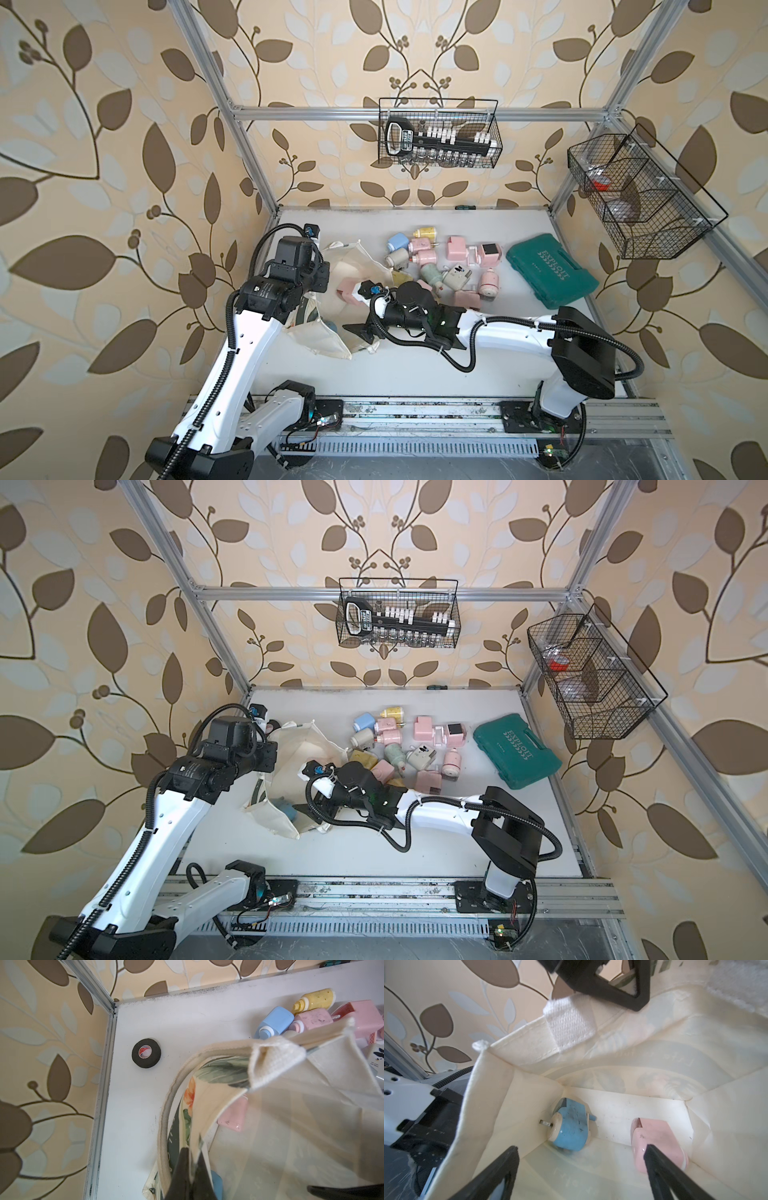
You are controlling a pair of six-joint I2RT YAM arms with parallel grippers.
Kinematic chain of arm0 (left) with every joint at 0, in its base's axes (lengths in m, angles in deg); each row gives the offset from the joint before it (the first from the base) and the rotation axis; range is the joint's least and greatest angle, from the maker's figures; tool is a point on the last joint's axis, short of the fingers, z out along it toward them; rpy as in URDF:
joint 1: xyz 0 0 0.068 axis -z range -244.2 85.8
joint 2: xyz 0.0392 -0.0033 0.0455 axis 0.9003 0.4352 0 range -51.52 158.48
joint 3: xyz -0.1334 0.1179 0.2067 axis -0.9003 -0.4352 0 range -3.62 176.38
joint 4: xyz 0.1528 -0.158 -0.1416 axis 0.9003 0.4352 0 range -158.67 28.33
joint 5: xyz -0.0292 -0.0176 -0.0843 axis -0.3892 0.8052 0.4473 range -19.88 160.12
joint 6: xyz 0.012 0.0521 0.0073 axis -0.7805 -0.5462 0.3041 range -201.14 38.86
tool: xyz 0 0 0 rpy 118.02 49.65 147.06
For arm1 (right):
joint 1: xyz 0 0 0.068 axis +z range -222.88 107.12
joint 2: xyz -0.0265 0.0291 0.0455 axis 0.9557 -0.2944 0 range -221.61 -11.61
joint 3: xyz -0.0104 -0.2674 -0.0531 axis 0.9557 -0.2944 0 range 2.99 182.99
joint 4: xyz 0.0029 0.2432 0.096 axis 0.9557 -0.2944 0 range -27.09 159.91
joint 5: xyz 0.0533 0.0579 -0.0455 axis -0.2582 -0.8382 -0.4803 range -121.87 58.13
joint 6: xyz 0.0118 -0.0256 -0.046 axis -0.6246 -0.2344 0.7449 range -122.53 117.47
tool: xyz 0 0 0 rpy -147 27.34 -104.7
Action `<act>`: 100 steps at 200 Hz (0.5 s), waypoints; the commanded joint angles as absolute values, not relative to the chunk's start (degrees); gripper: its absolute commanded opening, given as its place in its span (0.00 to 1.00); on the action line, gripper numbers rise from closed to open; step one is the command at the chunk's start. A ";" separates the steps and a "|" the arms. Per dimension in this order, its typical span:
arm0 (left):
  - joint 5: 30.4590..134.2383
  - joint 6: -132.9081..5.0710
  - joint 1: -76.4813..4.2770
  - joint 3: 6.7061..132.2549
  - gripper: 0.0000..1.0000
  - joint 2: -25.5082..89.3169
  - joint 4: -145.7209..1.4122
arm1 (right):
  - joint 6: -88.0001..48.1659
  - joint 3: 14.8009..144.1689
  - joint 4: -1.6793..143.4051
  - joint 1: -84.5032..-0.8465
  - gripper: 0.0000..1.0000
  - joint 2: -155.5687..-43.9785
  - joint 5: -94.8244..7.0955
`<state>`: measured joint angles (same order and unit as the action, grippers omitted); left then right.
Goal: Take out the pencil sharpeners from the tote bags
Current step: Adjust the canvas bag at the center of the board.
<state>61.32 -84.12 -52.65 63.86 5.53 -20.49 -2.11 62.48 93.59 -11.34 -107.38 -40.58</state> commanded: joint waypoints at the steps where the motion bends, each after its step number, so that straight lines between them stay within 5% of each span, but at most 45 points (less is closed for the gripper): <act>1: 70.17 -86.23 -53.04 64.78 0.00 2.91 -26.09 | -1.20 60.40 93.05 -11.02 0.92 -104.35 -38.62; 37: 95.23 -79.58 -52.95 56.11 0.00 3.69 -24.72 | -4.55 52.85 92.49 -11.06 0.91 -98.84 -34.08; 87: 100.44 -77.47 -51.46 50.62 0.00 -0.18 -21.83 | -6.57 42.54 92.58 -11.88 0.91 -88.58 -29.57; 100: 100.86 -77.16 -51.46 50.68 0.13 -0.60 -22.02 | -6.58 41.32 92.14 -12.36 0.91 -87.22 -29.02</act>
